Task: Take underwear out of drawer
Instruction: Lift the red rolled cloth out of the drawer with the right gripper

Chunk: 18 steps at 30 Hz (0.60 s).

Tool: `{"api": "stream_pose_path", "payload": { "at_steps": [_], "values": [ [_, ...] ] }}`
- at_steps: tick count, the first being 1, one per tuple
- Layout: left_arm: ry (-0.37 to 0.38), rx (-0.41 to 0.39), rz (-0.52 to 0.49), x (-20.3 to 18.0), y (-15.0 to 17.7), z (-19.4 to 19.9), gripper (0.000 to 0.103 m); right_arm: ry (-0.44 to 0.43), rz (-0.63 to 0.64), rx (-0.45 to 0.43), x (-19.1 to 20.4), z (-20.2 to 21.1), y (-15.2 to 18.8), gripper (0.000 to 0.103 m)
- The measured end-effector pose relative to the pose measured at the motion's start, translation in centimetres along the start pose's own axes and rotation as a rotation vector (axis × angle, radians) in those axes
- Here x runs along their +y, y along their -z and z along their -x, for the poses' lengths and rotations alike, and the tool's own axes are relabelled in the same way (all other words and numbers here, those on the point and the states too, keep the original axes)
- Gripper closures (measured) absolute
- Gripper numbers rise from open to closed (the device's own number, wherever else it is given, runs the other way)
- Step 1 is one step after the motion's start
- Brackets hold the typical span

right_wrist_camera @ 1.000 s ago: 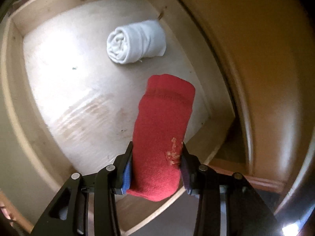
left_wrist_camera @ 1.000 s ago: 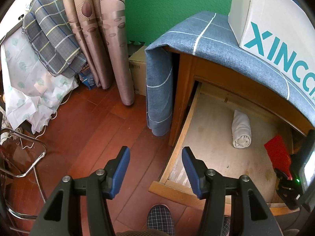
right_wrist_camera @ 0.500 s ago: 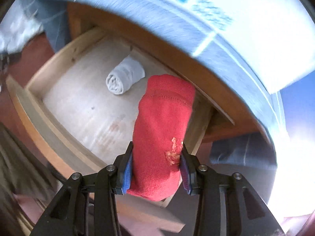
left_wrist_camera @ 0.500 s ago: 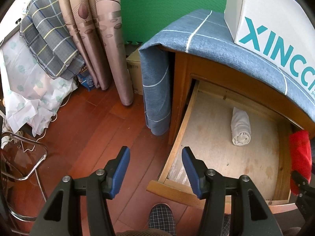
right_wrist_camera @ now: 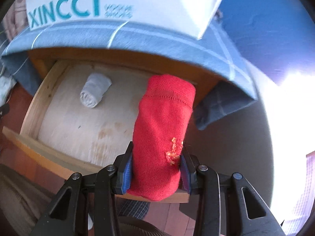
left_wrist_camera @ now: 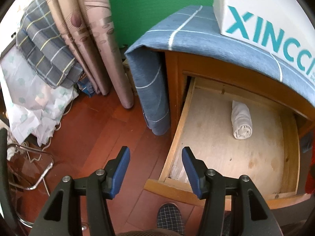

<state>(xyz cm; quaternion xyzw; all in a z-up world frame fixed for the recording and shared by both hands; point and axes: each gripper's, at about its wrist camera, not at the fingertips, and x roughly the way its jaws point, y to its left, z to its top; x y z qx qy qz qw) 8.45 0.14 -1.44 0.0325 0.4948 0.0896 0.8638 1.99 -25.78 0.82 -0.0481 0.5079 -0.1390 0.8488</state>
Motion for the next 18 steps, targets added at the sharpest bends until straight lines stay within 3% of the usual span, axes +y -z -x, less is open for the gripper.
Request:
{"api": "stream_pose_path", "payload": {
  "at_steps": [10, 18],
  "values": [
    [-0.003, 0.041, -0.118, -2.3, -0.2, -0.6, 0.047, -0.008, -0.077, 0.000, -1.4, 0.5, 0.4, 0.065],
    [0.025, 0.020, -0.305, -5.7, -1.1, -1.0, 0.047, -0.029, -0.100, -0.024, -2.3, 1.6, 0.7, 0.065]
  ]
}}
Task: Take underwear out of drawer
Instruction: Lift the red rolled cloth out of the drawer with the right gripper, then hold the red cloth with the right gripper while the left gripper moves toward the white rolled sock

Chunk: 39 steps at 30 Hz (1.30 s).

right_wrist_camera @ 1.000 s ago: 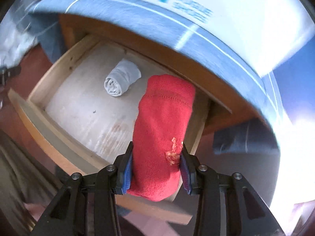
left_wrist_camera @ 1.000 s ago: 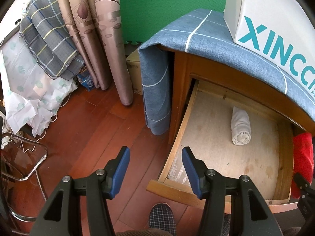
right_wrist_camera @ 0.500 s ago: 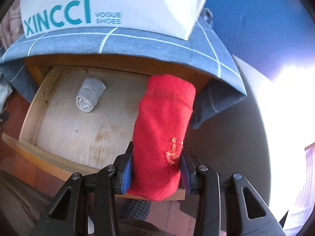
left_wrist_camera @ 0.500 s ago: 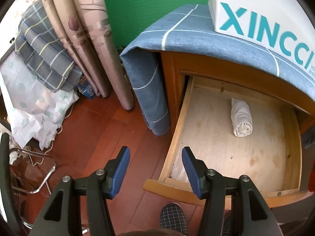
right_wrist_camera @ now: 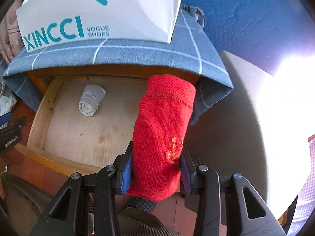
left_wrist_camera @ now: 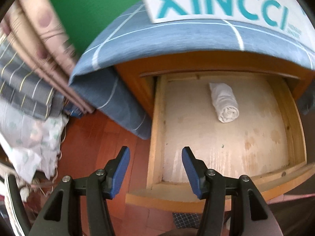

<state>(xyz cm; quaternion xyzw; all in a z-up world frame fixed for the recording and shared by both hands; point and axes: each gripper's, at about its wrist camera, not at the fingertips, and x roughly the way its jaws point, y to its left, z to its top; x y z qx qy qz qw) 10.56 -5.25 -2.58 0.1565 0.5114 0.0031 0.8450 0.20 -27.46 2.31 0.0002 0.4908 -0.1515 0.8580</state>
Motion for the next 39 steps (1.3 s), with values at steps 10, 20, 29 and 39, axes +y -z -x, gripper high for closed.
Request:
{"api": "stream_pose_path", "payload": {
  "at_steps": [10, 20, 29, 39],
  "values": [
    [0.033, 0.025, -0.216, -3.5, -2.0, -2.4, 0.047, -0.033, -0.034, -0.017, -0.8, 0.6, 0.1, 0.065],
    [-0.027, -0.087, -0.512, -8.2, -2.2, -3.7, 0.047, -0.029, -0.051, -0.020, -1.1, 0.8, 0.3, 0.065],
    [-0.023, -0.085, -0.600, -9.4, -1.6, -5.0, 0.047, -0.017, -0.087, -0.009, -1.2, 0.7, 0.2, 0.065],
    [-0.053, -0.102, -0.681, -10.4, -1.9, -6.3, 0.047, -0.007, -0.111, 0.001, -1.4, 0.5, 0.2, 0.065]
  ]
}}
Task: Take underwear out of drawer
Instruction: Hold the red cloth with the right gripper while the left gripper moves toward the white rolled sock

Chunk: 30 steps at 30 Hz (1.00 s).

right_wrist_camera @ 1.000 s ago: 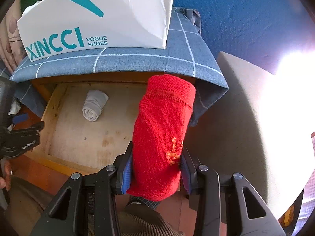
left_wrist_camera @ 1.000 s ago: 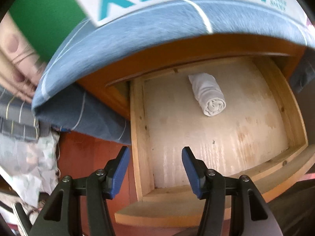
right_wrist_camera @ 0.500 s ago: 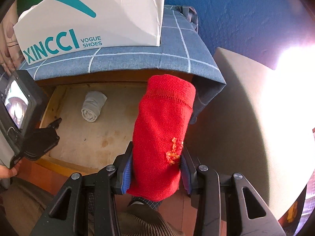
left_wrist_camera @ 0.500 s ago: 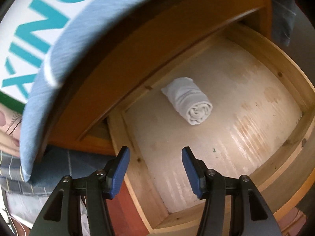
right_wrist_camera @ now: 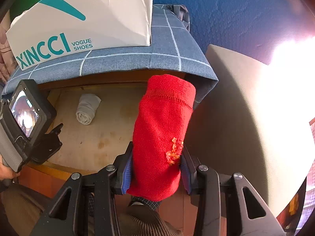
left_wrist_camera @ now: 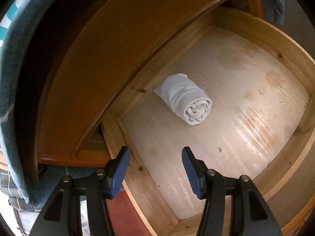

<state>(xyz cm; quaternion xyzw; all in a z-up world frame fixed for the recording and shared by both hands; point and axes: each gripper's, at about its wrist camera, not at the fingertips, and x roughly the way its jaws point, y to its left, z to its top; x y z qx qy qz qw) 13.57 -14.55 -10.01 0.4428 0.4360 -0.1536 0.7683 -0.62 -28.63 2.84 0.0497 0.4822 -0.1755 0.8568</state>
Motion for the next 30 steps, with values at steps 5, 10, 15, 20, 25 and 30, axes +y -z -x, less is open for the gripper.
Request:
{"api": "stream_pose_path", "payload": {
  "at_steps": [5, 10, 15, 20, 25, 30],
  "values": [
    [-0.007, -0.013, -0.021, 0.3, -0.1, -0.5, 0.047, -0.004, -0.002, -0.001, 0.1, 0.1, 0.0, 0.065],
    [-0.014, -0.014, -0.052, 0.2, 0.0, -1.1, 0.047, -0.006, -0.015, -0.007, 0.1, 0.1, 0.0, 0.065],
    [-0.014, -0.021, -0.084, -0.3, 0.1, -1.5, 0.047, -0.003, -0.047, -0.017, -0.3, 0.3, 0.2, 0.065],
    [-0.022, -0.031, -0.135, -1.0, -0.1, -1.8, 0.047, 0.006, -0.042, -0.020, -0.1, 0.4, 0.2, 0.065],
    [-0.020, -0.041, -0.163, -1.5, -0.6, -1.9, 0.047, 0.017, -0.052, -0.031, -0.2, 0.8, 0.4, 0.065],
    [-0.025, -0.050, -0.193, -2.2, -1.1, -1.8, 0.047, 0.035, -0.072, -0.040, -0.6, 1.1, 0.6, 0.065]
  ]
}}
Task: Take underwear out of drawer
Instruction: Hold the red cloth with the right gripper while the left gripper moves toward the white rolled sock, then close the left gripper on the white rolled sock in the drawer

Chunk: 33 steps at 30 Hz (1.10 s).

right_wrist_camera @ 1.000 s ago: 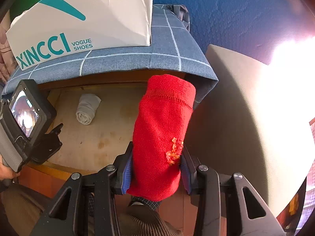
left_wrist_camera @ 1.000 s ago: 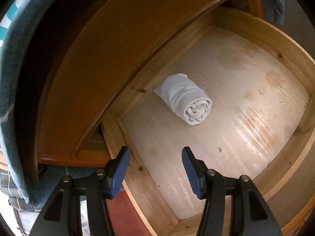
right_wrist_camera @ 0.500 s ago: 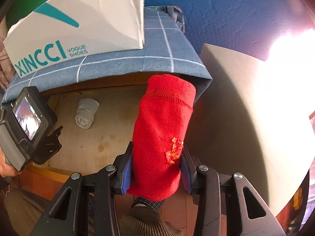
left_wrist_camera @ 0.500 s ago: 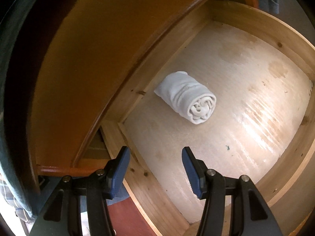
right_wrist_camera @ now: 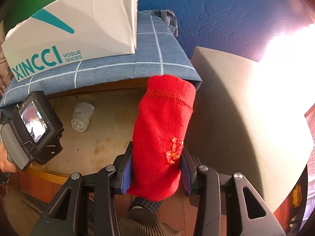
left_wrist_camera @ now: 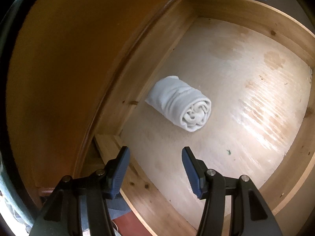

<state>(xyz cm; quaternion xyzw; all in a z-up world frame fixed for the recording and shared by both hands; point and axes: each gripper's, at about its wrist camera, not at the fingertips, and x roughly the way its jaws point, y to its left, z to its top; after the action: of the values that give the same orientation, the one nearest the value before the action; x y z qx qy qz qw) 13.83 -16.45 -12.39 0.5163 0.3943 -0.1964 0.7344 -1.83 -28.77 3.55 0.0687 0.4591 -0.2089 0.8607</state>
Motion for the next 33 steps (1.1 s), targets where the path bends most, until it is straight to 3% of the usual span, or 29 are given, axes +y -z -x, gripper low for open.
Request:
{"api": "stream_pose_path", "payload": {
  "at_steps": [13, 20, 29, 33],
  "values": [
    [0.011, -0.009, -0.061, -1.5, -3.1, -0.8, 0.047, 0.008, -0.042, 0.012, -0.7, -0.1, 0.2, 0.065],
    [0.018, -0.016, -0.086, -1.4, -6.3, -1.7, 0.047, 0.013, -0.050, 0.022, -1.1, -0.2, 0.3, 0.065],
    [0.020, -0.024, -0.099, -1.6, -7.6, -2.6, 0.047, 0.026, -0.066, 0.028, -1.8, -0.4, 0.4, 0.064],
    [0.026, -0.012, -0.105, -1.8, -6.7, -3.6, 0.047, 0.034, -0.067, 0.034, -1.9, -0.6, 0.5, 0.064]
  ]
}}
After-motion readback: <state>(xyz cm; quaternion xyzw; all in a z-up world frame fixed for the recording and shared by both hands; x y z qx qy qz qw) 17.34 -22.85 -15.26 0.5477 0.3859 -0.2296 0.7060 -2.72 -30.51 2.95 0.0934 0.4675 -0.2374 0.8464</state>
